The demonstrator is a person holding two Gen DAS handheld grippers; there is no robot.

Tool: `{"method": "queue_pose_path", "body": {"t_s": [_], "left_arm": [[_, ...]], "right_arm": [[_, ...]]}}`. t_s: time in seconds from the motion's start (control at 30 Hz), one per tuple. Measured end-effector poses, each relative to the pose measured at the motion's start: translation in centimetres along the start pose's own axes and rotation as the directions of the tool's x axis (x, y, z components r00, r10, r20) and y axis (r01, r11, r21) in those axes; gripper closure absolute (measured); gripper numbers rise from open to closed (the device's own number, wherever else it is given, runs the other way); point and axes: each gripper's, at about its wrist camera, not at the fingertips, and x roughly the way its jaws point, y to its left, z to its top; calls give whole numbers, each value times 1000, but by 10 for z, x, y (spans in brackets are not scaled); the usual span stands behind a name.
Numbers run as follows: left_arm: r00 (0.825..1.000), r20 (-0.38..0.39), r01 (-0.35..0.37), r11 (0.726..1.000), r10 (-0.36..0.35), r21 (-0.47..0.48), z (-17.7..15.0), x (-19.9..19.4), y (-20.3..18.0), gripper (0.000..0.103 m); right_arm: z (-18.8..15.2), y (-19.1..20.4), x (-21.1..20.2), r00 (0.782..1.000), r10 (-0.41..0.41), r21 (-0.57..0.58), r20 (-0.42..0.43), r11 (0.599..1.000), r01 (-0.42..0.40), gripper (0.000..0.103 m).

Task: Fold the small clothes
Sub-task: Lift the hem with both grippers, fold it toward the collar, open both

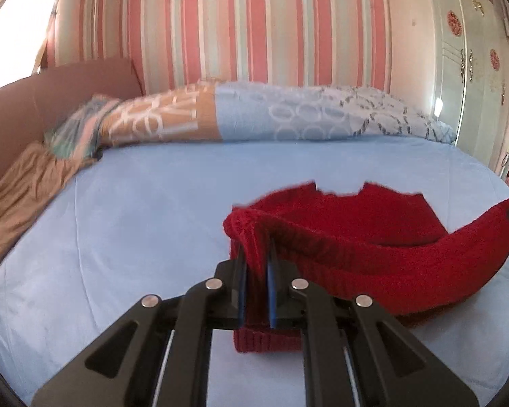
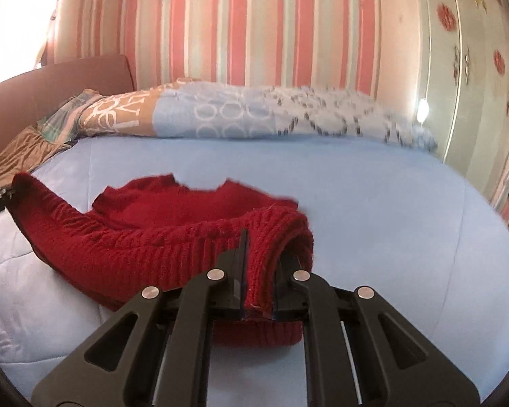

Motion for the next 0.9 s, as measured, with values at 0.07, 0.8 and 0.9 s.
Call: {"method": "queue_pose_path", "body": {"t_s": [0.07,0.8,0.9], "left_arm": [[1000,30,9,1000,-9,2,14,4,2,94],[969,-237,43,993,-68,-108,25,213,20,93],[970,-241,24,999,-34,-43,20,221,12,93]], "right_arm": [[8,-2,3,999,-11,-18,32,1000,12,93],[8,-57,215,946,98,231,-309,973,-25,93],[-2,-56,229,938,97,226,-334,974,-20,93]]}}
